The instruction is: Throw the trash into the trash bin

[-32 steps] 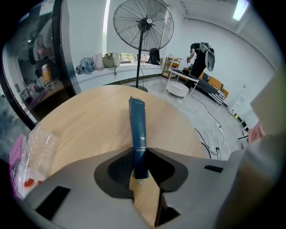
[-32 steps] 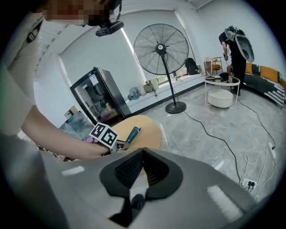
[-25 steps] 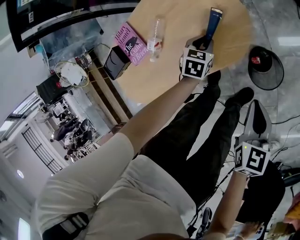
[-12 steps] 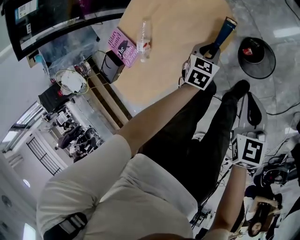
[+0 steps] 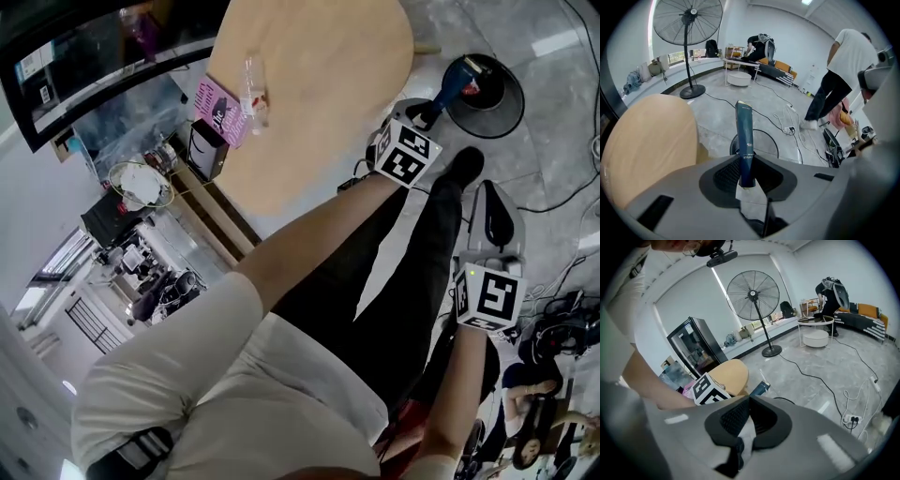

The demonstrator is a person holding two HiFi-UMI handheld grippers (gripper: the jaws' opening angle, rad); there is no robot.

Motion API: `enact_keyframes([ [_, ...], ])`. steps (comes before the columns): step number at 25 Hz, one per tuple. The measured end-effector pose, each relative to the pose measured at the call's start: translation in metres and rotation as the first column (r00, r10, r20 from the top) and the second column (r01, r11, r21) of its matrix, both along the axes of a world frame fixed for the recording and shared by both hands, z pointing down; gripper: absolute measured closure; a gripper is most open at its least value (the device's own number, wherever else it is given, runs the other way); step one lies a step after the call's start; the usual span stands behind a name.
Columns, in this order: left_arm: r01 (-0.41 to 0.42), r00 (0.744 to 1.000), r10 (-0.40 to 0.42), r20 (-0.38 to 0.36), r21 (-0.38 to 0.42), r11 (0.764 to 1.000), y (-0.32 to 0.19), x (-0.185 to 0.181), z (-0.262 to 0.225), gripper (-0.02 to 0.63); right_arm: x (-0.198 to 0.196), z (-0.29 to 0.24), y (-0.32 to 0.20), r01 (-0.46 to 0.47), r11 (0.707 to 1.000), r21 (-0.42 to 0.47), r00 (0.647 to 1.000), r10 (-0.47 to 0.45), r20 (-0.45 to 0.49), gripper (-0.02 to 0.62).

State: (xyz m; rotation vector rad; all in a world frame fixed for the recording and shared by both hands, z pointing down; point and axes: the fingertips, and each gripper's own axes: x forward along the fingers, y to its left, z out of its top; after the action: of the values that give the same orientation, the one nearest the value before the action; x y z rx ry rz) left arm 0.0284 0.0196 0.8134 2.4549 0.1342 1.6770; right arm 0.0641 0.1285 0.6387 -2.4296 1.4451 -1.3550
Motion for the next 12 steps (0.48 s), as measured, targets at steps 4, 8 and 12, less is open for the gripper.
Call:
enact_keyframes([
  [4,-0.043,0.998,0.043,0.042,-0.01,0.999,0.021,0.006,0.03,0.52,0.007,0.018,0.019,-0.028,1.0,-0.009,0.999,0.029,0.015,0.584],
  [8,-0.117,0.988,0.116,0.102,0.008,0.993,0.03,0.004,0.068,0.518,0.01,0.034,0.031,-0.049,0.999,-0.016,0.998,0.049,0.03,0.584],
  [12,-0.15,0.975,0.147,0.165,0.006,0.989,0.032,0.0,0.102,0.515,0.011,0.054,0.039,-0.06,0.998,-0.016,0.997,0.06,0.037,0.584],
])
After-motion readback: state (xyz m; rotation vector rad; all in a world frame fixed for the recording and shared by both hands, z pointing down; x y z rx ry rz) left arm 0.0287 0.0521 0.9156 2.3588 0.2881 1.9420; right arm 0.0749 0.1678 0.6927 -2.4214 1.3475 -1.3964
